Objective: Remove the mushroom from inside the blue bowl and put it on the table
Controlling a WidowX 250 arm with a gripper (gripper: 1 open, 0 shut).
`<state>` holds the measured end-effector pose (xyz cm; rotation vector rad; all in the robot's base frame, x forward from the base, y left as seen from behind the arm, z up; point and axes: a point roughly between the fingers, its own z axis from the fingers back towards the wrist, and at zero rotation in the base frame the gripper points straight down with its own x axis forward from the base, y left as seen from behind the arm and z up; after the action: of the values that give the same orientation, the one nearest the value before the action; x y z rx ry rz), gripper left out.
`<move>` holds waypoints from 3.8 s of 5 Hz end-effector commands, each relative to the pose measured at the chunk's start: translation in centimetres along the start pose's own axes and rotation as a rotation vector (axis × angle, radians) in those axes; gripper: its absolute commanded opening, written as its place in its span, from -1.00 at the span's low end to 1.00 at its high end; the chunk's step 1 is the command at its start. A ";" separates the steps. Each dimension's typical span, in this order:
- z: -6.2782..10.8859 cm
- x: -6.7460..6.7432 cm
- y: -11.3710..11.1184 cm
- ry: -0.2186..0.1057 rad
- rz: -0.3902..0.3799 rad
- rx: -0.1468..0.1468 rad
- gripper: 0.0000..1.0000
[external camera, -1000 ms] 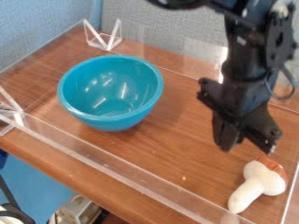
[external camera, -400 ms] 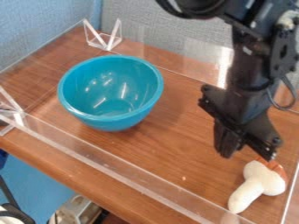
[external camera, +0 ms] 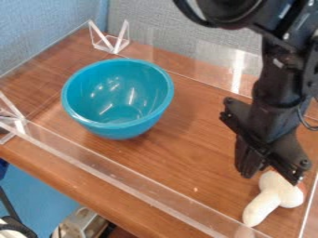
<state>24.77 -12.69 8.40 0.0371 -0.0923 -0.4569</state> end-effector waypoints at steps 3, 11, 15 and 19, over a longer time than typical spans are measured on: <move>-0.5 0.0 1.9 -0.029 -0.015 0.011 -1.00; 1.8 1.6 2.7 -0.176 0.114 0.010 1.00; 4.5 -1.6 2.7 -0.202 -0.058 -0.104 1.00; 1.2 -2.5 1.0 -0.181 0.004 -0.106 1.00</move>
<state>22.51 -10.77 8.84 -0.1069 -0.2225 -0.4721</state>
